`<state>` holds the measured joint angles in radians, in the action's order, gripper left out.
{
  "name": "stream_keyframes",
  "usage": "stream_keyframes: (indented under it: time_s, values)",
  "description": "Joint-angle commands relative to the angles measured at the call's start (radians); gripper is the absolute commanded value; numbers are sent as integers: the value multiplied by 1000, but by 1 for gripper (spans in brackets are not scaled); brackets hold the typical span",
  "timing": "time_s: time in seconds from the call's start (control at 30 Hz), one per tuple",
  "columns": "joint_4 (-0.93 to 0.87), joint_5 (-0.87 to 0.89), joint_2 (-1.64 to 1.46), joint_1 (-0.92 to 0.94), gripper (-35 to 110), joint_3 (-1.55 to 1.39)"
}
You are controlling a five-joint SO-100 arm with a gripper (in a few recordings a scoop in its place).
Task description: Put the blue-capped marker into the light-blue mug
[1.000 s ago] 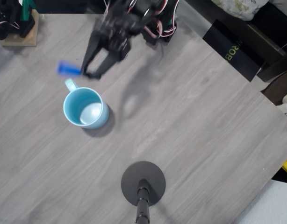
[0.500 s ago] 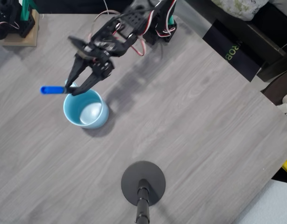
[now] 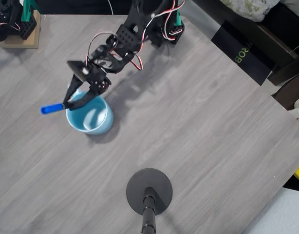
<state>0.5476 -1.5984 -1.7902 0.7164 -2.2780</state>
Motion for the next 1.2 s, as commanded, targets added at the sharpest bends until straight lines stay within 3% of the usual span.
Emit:
stream_keyframes:
  time_s: [0.0,0.2,0.4,0.5,0.6,0.67,0.9,1.03,1.17]
  values:
    - [20,-3,0,11,3,2]
    - [32,0,5,11,9,-17]
    - [57,3,-12,3,24,-58]
    - [52,20,-28,2,22,-77]
    - [41,75,-60,-6,11,-81]
    - [-32,133,-124,-17,0,-81]
    - [-638,597,-348,-98,0,121]
    - [-919,727,-328,-181,0,288]
    - [-982,779,-291,-270,0,311]
